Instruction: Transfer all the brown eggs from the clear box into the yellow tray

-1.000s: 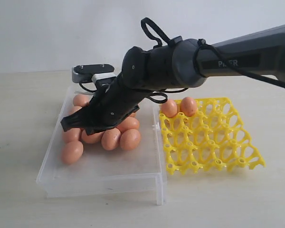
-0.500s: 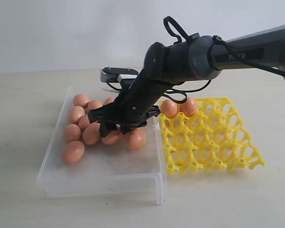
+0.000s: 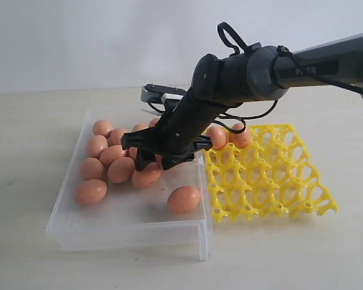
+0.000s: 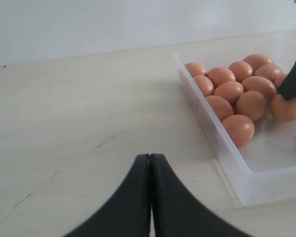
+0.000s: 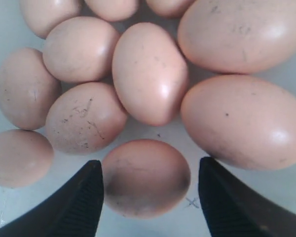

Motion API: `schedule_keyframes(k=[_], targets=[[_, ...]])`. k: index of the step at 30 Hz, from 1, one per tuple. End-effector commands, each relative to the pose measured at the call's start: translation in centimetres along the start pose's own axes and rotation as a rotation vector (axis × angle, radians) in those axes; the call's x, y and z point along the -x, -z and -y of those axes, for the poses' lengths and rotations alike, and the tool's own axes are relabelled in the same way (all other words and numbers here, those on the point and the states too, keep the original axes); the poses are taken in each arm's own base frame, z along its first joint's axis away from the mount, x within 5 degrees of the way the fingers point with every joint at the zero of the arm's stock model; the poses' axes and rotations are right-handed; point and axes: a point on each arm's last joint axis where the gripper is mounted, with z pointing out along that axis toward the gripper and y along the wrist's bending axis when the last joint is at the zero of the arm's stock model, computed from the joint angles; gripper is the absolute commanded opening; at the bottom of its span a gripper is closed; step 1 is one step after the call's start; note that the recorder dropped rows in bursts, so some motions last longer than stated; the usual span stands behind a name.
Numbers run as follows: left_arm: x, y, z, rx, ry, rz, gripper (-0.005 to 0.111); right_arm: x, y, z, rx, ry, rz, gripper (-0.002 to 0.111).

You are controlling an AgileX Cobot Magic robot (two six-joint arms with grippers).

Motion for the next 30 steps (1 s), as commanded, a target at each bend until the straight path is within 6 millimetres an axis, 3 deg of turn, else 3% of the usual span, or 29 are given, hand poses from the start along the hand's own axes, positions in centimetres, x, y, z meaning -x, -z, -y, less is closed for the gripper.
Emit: schedule_keyframes(k=[1, 16, 30], targets=[[0.2, 0.1, 0.0, -0.003, 0.000, 0.019, 0.000, -0.2, -0.6, 0.3, 0.020, -0.049, -0.023, 0.056], [0.2, 0.1, 0.0, -0.003, 0.000, 0.019, 0.000, -1.6, -3.6, 1.2, 0.037, -0.140, -0.126, 0.062], [0.2, 0.1, 0.0, -0.003, 0.000, 0.019, 0.000, -2.5, -3.9, 0.0, 0.105, -0.141, -0.192, 0.062]])
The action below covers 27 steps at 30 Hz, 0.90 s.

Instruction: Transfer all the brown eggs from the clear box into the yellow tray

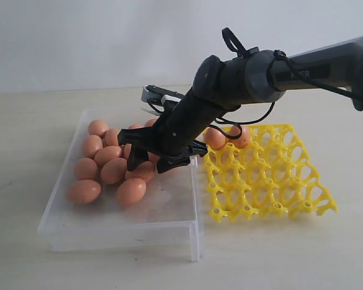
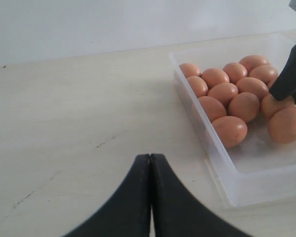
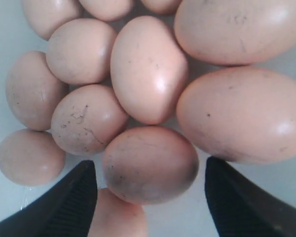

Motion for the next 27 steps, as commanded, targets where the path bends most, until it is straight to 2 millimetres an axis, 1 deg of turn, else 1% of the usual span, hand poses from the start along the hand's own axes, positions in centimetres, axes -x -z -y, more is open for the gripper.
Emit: schedule_keyframes(k=[1, 5, 8, 11, 13, 15, 17, 21, 25, 27], targets=[[0.2, 0.1, 0.0, -0.003, 0.000, 0.019, 0.000, -2.3, -2.6, 0.4, 0.020, -0.055, -0.155, 0.062], [0.2, 0.1, 0.0, -0.003, 0.000, 0.019, 0.000, -2.5, -2.6, 0.0, 0.026, -0.036, -0.177, 0.062], [0.2, 0.1, 0.0, -0.003, 0.000, 0.019, 0.000, -2.9, -2.3, -1.1, 0.048, 0.010, -0.193, 0.062], [0.2, 0.1, 0.0, -0.003, 0.000, 0.019, 0.000, -2.7, -0.8, -2.9, 0.066, 0.081, -0.143, 0.062], [0.2, 0.1, 0.0, -0.003, 0.000, 0.019, 0.000, -2.7, 0.0, -3.7, 0.054, 0.128, -0.120, 0.062], [0.2, 0.1, 0.0, -0.003, 0.000, 0.019, 0.000, -2.7, 0.4, -4.0, 0.047, 0.151, -0.112, 0.062], [0.2, 0.1, 0.0, -0.003, 0.000, 0.019, 0.000, -2.8, 0.8, -4.8, 0.049, 0.178, -0.105, 0.062], [0.2, 0.1, 0.0, -0.003, 0.000, 0.019, 0.000, -3.0, 2.4, -6.3, 0.055, 0.235, -0.077, 0.062], [0.2, 0.1, 0.0, -0.003, 0.000, 0.019, 0.000, -3.2, 4.3, -8.2, 0.081, 0.298, -0.038, 0.062], [0.2, 0.1, 0.0, -0.003, 0.000, 0.019, 0.000, -3.5, 4.8, -9.0, 0.092, 0.333, -0.028, 0.062]])
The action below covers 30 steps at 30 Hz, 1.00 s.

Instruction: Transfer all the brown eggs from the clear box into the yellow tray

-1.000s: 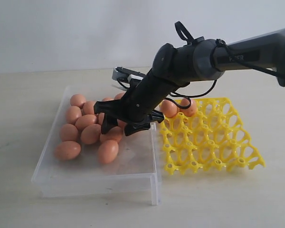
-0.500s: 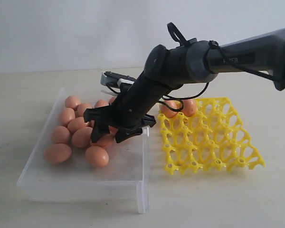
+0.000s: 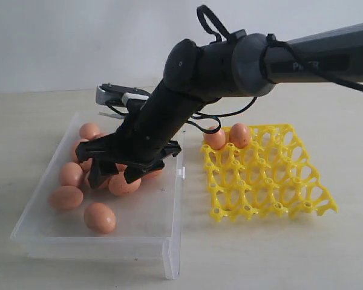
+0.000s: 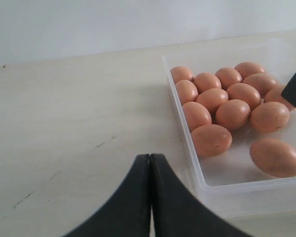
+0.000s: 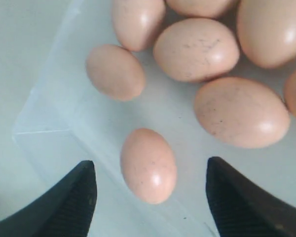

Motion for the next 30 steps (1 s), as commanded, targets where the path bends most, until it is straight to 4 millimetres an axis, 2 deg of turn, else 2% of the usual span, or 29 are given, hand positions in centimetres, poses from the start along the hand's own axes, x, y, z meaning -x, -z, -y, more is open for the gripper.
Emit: schedule_keyframes(k=[1, 5, 12, 16, 20, 25, 30], targets=[[0.2, 0.1, 0.0, -0.003, 0.000, 0.019, 0.000, -0.3, 1.1, -2.1, 0.014, 0.095, 0.016, 0.062], [0.2, 0.1, 0.0, -0.003, 0.000, 0.019, 0.000, -1.0, 0.1, -2.6, -0.010, 0.144, -0.024, 0.062], [0.2, 0.1, 0.0, -0.003, 0.000, 0.019, 0.000, -2.1, -3.4, -2.7, -0.036, 0.176, -0.084, 0.062], [0.2, 0.1, 0.0, -0.003, 0.000, 0.019, 0.000, -1.9, -4.7, -2.6, -0.030, 0.171, -0.104, 0.062], [0.2, 0.1, 0.0, -0.003, 0.000, 0.019, 0.000, -1.2, -4.8, -3.7, -0.019, 0.204, -0.078, 0.062], [0.2, 0.1, 0.0, -0.003, 0.000, 0.019, 0.000, -0.2, -4.6, -6.3, 0.013, 0.261, -0.040, 0.062], [0.2, 0.1, 0.0, -0.003, 0.000, 0.019, 0.000, -0.7, -5.7, -7.2, 0.028, 0.311, -0.093, 0.062]])
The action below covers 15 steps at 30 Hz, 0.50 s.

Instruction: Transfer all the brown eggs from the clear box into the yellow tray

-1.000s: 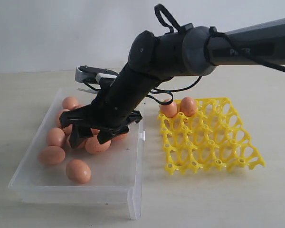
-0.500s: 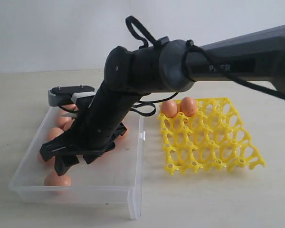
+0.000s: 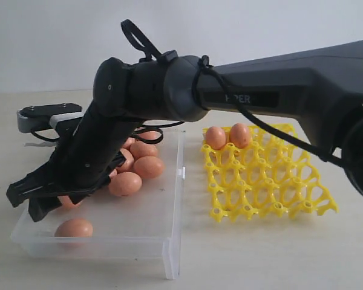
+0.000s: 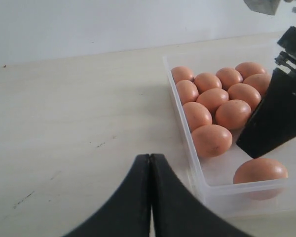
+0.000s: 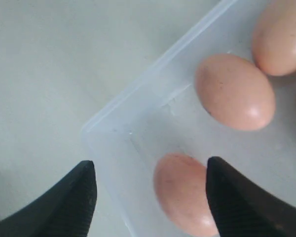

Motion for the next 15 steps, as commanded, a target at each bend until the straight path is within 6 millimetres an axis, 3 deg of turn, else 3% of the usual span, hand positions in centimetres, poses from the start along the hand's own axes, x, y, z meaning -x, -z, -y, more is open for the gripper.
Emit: schedule_keyframes(k=[1, 7, 15], targets=[[0.2, 0.1, 0.0, -0.003, 0.000, 0.019, 0.000, -0.6, -1.6, -0.4, 0.007, 0.058, -0.073, 0.062], [0.2, 0.1, 0.0, -0.003, 0.000, 0.019, 0.000, -1.9, -3.9, 0.2, -0.018, 0.140, -0.162, 0.062], [0.2, 0.1, 0.0, -0.003, 0.000, 0.019, 0.000, -2.3, -4.4, 1.4, -0.109, 0.240, -0.203, 0.062]])
